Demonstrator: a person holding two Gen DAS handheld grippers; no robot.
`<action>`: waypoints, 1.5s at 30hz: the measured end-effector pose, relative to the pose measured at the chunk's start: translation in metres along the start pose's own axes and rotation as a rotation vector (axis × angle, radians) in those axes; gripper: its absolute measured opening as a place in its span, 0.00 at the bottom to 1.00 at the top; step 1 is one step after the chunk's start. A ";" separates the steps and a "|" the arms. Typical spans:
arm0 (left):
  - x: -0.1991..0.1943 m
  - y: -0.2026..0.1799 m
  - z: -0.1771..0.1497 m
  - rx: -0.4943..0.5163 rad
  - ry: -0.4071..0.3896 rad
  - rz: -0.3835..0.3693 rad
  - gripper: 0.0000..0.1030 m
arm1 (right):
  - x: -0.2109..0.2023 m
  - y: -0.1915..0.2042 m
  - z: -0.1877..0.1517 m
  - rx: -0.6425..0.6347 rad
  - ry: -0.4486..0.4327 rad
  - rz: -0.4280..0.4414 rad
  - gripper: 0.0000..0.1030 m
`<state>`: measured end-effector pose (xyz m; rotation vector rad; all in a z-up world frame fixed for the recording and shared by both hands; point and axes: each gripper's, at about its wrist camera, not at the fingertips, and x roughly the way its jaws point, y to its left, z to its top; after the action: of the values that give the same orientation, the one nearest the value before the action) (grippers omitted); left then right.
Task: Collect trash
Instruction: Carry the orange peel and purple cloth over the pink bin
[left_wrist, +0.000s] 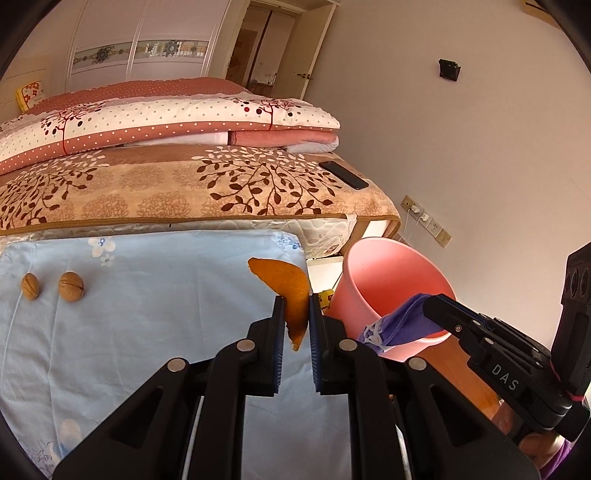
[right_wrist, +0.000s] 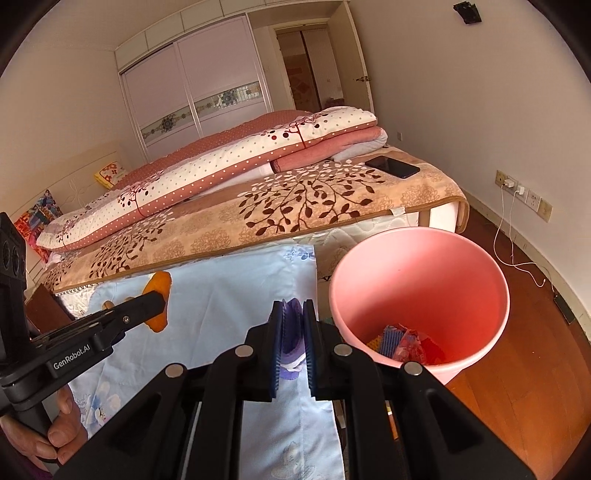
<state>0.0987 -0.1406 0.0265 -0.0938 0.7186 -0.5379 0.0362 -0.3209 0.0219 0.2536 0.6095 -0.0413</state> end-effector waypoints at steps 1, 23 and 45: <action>0.002 -0.002 0.001 0.003 0.001 -0.005 0.12 | -0.002 -0.004 0.002 0.006 -0.007 -0.007 0.10; 0.057 -0.079 0.017 0.094 0.043 -0.150 0.12 | -0.012 -0.086 0.021 0.112 -0.083 -0.141 0.10; 0.115 -0.129 0.005 0.162 0.127 -0.206 0.12 | 0.007 -0.124 0.007 0.162 -0.034 -0.164 0.10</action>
<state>0.1172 -0.3097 -0.0055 0.0178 0.7914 -0.8023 0.0317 -0.4420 -0.0043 0.3584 0.5932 -0.2534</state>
